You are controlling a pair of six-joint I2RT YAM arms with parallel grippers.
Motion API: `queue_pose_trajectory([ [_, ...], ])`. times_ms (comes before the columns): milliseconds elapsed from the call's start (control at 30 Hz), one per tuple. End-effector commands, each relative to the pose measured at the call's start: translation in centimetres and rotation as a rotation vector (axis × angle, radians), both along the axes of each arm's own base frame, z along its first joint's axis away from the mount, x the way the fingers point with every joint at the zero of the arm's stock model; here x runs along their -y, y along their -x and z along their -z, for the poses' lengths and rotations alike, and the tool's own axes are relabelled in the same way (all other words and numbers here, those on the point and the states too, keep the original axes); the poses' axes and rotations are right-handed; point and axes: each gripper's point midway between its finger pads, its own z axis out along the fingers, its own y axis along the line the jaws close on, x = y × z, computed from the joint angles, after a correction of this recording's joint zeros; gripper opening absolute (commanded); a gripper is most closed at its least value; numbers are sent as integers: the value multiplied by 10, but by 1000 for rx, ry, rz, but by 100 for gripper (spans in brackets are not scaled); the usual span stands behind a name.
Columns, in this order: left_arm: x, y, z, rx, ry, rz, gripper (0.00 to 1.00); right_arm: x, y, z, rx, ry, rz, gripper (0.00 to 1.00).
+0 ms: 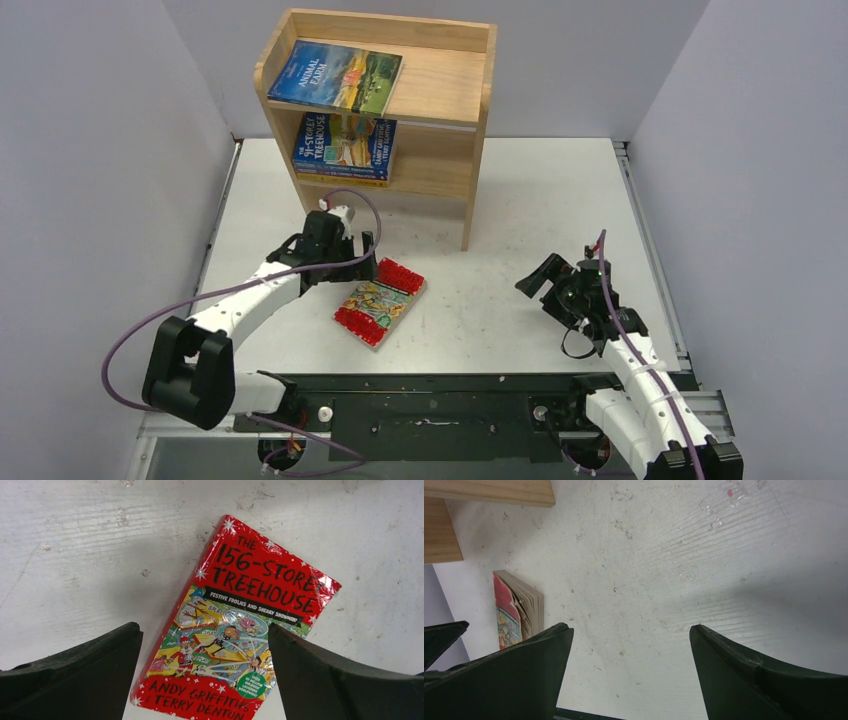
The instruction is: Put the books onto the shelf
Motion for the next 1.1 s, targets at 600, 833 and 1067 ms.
queue_pose_trajectory([
  [600, 151, 84, 13, -87, 391, 280, 97, -54, 13, 14, 13, -230, -164, 90],
  [833, 131, 57, 10, -78, 487, 218, 97, -117, 20, 19, 54, -245, -366, 91],
  [1067, 122, 54, 29, -130, 482, 239, 97, -189, 28, 28, 49, -267, -591, 98],
])
